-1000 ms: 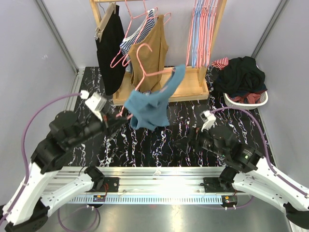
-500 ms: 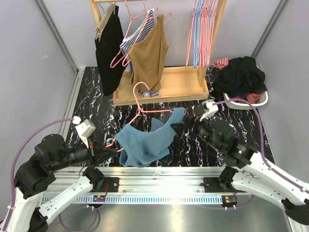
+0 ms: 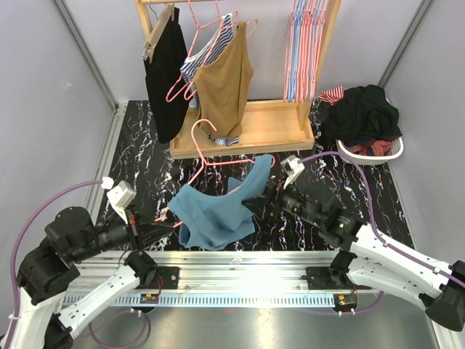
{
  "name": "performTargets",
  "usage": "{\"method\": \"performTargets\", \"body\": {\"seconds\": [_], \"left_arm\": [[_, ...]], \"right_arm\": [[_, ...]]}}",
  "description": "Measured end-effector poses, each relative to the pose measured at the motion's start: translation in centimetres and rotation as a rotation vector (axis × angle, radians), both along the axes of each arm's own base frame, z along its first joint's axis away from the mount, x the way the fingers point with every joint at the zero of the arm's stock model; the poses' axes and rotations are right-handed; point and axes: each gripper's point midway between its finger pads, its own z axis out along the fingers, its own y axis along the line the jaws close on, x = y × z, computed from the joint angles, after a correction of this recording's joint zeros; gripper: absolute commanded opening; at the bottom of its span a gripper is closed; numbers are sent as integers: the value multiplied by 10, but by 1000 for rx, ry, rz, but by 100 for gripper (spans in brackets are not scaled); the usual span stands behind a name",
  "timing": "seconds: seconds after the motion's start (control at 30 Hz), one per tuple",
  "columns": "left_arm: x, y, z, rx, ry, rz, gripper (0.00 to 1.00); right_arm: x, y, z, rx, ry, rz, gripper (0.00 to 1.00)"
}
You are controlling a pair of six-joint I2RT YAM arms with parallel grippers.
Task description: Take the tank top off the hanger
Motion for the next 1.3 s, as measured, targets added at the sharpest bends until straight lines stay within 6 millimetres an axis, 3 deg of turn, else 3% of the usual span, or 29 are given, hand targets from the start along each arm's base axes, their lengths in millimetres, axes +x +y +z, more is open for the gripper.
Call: {"method": "performTargets", "body": {"seconds": [0.07, 0.17, 0.23, 0.4, 0.53, 0.83, 0.93, 1.0, 1.1, 1.2, 1.27, 1.3], "left_arm": [[1, -1, 2, -8, 0, 0, 0], [1, -2, 3, -12, 1, -1, 0], [0, -2, 3, -15, 4, -4, 0], [-2, -4, 5, -23, 7, -18, 0], [5, 0, 2, -9, 3, 30, 0], [11, 11, -9, 40, 28, 99, 0], [9, 9, -8, 29, 29, 87, 0], [7, 9, -7, 21, 32, 81, 0], [4, 11, -4, -7, 10, 84, 0], [3, 11, -1, -50, -24, 84, 0], [6, 8, -2, -65, -31, 82, 0], [8, 6, -4, -67, -30, 83, 0]], "right_arm": [[-8, 0, -8, 8, 6, 35, 84], [-15, 3, -13, 11, -3, 80, 42], [-16, 5, -10, 16, -21, 95, 21], [-6, 3, -10, 9, -42, 50, 0], [15, -17, -21, -28, 22, -134, 0], [34, -107, -49, 11, 254, -664, 0], [42, -111, -65, -20, 301, -711, 0], [49, -105, -79, -54, 339, -694, 0], [45, -59, -98, -56, 425, -427, 15], [15, -2, -98, -8, 500, -45, 48], [-14, 16, -95, -6, 518, 157, 74], [-23, 17, -92, -10, 511, 212, 78]]}}
